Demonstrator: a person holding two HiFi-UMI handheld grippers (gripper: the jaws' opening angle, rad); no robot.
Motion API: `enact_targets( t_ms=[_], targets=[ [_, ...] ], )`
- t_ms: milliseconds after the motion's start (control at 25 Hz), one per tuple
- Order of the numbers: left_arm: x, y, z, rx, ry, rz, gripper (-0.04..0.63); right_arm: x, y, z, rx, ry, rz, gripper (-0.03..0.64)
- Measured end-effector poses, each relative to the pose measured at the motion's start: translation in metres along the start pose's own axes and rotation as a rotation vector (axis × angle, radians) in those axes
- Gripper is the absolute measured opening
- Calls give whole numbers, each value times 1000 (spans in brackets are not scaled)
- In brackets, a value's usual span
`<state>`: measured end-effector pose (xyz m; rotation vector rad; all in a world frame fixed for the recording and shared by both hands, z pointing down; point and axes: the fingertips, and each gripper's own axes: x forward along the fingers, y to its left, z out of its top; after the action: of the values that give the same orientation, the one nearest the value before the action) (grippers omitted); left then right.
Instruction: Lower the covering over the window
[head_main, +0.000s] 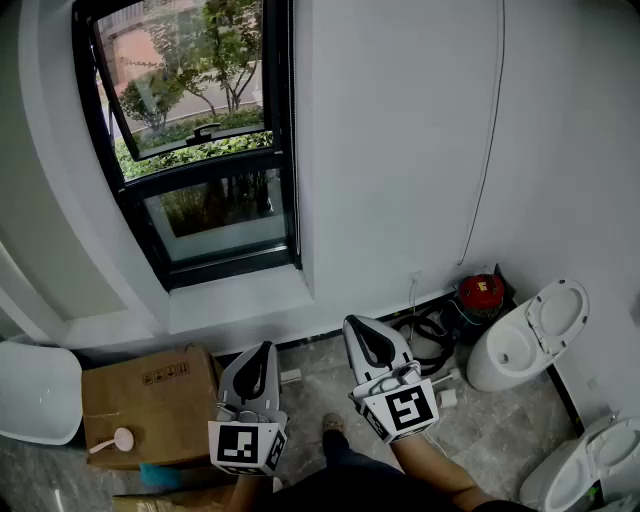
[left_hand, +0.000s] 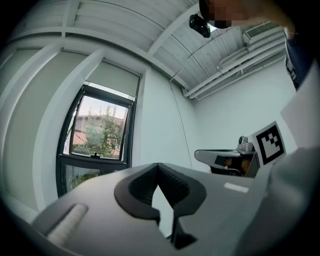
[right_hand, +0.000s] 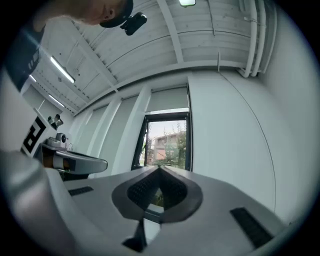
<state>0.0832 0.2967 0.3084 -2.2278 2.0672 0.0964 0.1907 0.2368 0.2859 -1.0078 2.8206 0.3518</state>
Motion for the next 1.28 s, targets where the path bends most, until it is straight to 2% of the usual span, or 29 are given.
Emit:
enact_targets(
  t_ms=[240, 400, 720, 960, 1280],
  targets=[
    [84, 21, -11, -16, -3, -6, 6, 70, -53, -30, 37, 15, 20, 12],
    [135, 37, -23, -32, -10, 7, 6, 121, -78, -47, 52, 15, 73, 12],
    [195, 60, -48, -56, 24, 48, 6, 176, -101, -84, 65, 55, 157, 12],
    [231, 64, -71, -85, 68, 14, 6, 188, -125, -116, 110, 114, 121, 12],
    [303, 98, -78, -86, 41, -60, 6, 249, -153, -139, 77, 135, 56, 12]
  ],
)
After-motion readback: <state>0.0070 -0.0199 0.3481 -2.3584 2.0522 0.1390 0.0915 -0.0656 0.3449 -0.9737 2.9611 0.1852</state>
